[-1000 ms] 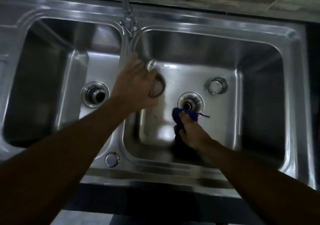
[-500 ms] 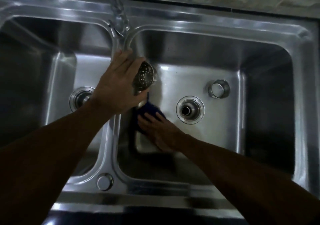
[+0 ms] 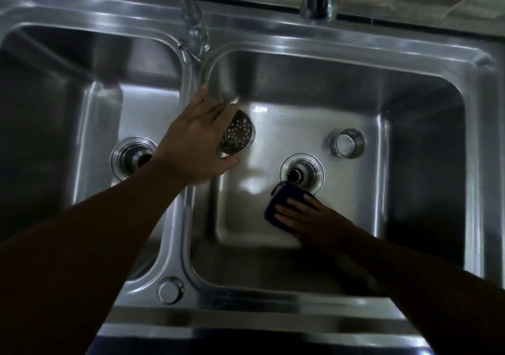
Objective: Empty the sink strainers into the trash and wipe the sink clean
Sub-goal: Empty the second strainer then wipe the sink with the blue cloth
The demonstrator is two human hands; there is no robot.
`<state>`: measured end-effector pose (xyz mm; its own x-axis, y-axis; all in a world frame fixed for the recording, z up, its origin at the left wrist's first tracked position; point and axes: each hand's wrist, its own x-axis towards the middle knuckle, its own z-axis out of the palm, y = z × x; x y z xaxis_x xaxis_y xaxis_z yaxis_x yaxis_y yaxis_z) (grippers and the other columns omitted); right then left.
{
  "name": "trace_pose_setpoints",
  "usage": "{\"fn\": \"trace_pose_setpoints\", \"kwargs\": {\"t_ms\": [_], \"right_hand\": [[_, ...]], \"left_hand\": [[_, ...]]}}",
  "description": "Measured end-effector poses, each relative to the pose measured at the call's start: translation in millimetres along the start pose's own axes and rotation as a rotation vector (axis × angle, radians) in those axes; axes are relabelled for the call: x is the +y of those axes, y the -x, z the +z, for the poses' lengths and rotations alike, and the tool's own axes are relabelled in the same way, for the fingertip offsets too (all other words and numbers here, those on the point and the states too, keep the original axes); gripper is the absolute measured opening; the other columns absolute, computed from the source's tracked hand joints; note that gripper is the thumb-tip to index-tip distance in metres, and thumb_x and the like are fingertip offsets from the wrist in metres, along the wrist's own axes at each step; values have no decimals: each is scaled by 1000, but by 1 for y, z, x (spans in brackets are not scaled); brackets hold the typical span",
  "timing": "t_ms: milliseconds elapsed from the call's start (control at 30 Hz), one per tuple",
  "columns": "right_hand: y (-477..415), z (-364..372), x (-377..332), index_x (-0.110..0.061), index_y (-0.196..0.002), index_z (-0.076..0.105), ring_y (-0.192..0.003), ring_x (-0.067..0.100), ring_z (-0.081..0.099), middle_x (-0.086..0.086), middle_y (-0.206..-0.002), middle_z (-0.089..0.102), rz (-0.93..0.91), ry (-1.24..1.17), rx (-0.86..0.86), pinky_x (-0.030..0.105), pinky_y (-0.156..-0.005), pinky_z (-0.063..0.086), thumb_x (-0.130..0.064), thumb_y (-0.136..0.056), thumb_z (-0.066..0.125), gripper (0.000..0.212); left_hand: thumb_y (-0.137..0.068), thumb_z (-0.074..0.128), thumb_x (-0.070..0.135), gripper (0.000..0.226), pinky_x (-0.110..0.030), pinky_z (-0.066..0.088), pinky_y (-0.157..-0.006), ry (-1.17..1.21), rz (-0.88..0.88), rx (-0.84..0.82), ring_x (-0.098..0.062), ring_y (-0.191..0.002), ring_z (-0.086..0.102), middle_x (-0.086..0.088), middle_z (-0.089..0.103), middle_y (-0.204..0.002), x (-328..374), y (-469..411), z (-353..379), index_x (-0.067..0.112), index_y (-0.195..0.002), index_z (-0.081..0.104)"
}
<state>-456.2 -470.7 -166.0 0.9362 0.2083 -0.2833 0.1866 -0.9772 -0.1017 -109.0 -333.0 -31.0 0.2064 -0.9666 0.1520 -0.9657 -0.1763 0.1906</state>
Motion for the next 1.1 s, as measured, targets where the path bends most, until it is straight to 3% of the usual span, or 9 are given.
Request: {"fn": "trace_pose_setpoints", "kwargs": {"t_ms": [267,367,500,633,767,867,933,1000,1100], "right_hand": [[-145,-42,25,-20,-161,14,-156,27,12,0,-169,13,350,-190,89,49,-123,13,-23,-89,49,80],[-165,-50,63,-17,-161,16,-157,28,7,1,-169,10,595,-308,182,50,-124,7,-12,-89,57,83],[-174,-52,61,-17,-161,8,-156,30,-2,0,-170,0,717,-395,180,54,-123,3,-7,-84,58,93],[-151,-39,-9,-14,-161,10,-156,35,0,6,-170,1,558,-380,85,60,-122,13,-2,-85,54,89],[-95,-38,-56,-19,-161,7,-156,29,-6,1,-170,-5,386,-458,-107,53,-123,9,2,-84,56,93],[-66,-69,-58,-15,-156,32,-153,24,18,9,-166,24,528,-962,-166,48,-119,25,2,-93,54,69],[-52,-99,-60,-15,-140,49,-112,29,65,23,-121,64,782,-1465,-37,44,-86,51,-5,-95,59,47],[-43,-118,-61,-24,-130,56,-83,35,74,24,-97,70,1024,-1716,203,42,-64,55,4,-91,54,48],[-34,-144,-65,-31,-127,61,-85,42,73,22,-98,74,1137,-2029,444,58,-70,58,7,-91,50,53]], "left_hand": [[-78,69,51,82,-51,29,-122,-21,14,109,-34,-127,58,-22,64,-127,3,1,6,-2,-138,55],[-77,68,55,81,-48,25,-124,-9,-7,65,-34,-132,54,-19,62,-131,0,2,9,3,-138,55],[-77,70,54,78,-49,27,-123,2,14,62,-32,-124,59,-17,66,-123,-3,1,10,4,-135,56],[-74,71,50,79,-49,27,-124,-12,23,102,-34,-116,62,-20,67,-117,0,2,9,0,-134,57],[-69,77,49,90,-50,21,-125,29,-42,-68,-35,-129,54,-21,62,-126,6,1,-5,2,-141,51],[-67,82,48,99,-51,16,-126,157,-134,-231,-36,-145,36,-19,51,-142,14,-1,-22,10,-149,43],[-67,83,50,100,-51,24,-124,301,-243,-313,-36,-148,28,-15,50,-144,27,0,-31,18,-150,39],[-66,82,49,83,-44,43,-113,446,-323,-323,-31,-132,49,-9,61,-128,45,5,-37,25,-138,48],[-64,82,45,59,-38,59,-89,613,-349,-305,-11,-96,67,8,70,-104,72,16,-40,32,-116,58]]}}
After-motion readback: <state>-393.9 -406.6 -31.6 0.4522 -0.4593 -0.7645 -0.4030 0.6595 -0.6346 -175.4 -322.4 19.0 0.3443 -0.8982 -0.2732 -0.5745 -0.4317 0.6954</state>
